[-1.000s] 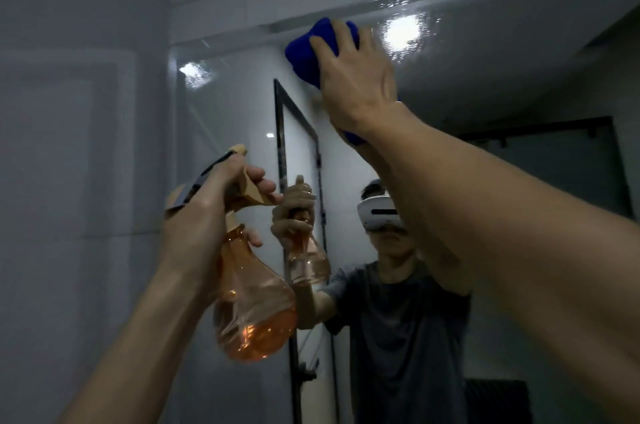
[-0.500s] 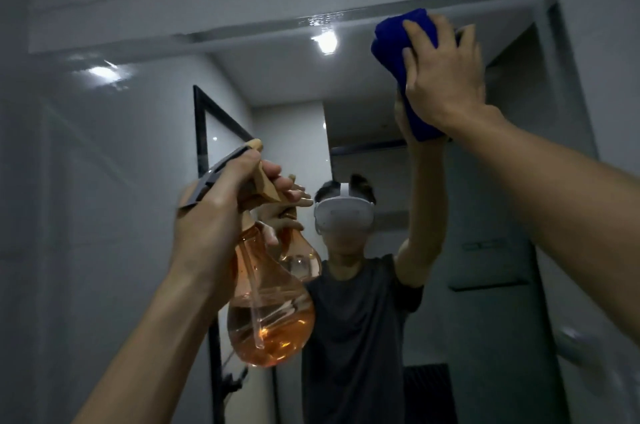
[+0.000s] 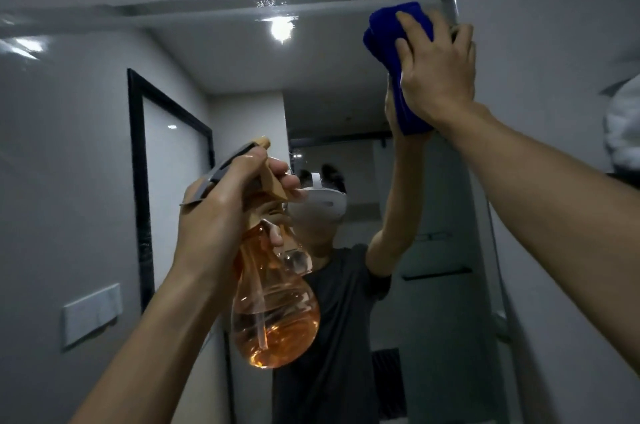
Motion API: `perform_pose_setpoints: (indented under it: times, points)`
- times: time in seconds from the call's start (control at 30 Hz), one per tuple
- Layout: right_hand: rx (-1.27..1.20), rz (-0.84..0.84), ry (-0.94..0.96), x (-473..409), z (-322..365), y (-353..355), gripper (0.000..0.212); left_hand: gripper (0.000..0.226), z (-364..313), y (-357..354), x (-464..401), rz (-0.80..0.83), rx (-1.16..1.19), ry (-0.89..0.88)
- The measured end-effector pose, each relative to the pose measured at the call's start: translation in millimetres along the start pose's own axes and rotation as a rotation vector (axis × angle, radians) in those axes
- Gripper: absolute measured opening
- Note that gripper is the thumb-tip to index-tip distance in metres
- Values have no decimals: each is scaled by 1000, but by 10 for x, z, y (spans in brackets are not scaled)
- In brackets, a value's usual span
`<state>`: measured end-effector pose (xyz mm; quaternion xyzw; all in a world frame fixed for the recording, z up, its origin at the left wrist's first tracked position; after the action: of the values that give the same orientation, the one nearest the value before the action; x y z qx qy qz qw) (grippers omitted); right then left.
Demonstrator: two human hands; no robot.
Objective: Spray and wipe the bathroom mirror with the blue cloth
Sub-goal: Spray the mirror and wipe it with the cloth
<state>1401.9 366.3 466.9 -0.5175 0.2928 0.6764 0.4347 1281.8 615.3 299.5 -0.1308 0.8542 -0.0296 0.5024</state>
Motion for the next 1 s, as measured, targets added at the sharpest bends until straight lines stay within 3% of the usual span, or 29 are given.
perform_pose_setpoints:
  times: [0.3,0.5,1.0]
  points:
    - [-58,60,-83,551,-580,74,49,37,128,100,224,-3,49,41]
    - [-68,102,-201,1010,-465,8,53,34,233,388,329,-39,40,73]
    - [-105,153,-49,2122,2103,-428,57,29,-346,2097,433,-148,-103,-7]
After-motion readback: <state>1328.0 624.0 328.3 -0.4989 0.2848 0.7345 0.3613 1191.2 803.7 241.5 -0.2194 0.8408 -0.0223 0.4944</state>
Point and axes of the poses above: each hand's wrist, its own x-axis away from the middle knuckle, its own y-axis out of the back of the hand, z = x × y, the point moved 10 cm from there along -x, towards the middle knuckle, and after that the axes turned 12 degrees about -y, right-handed, at the moved point
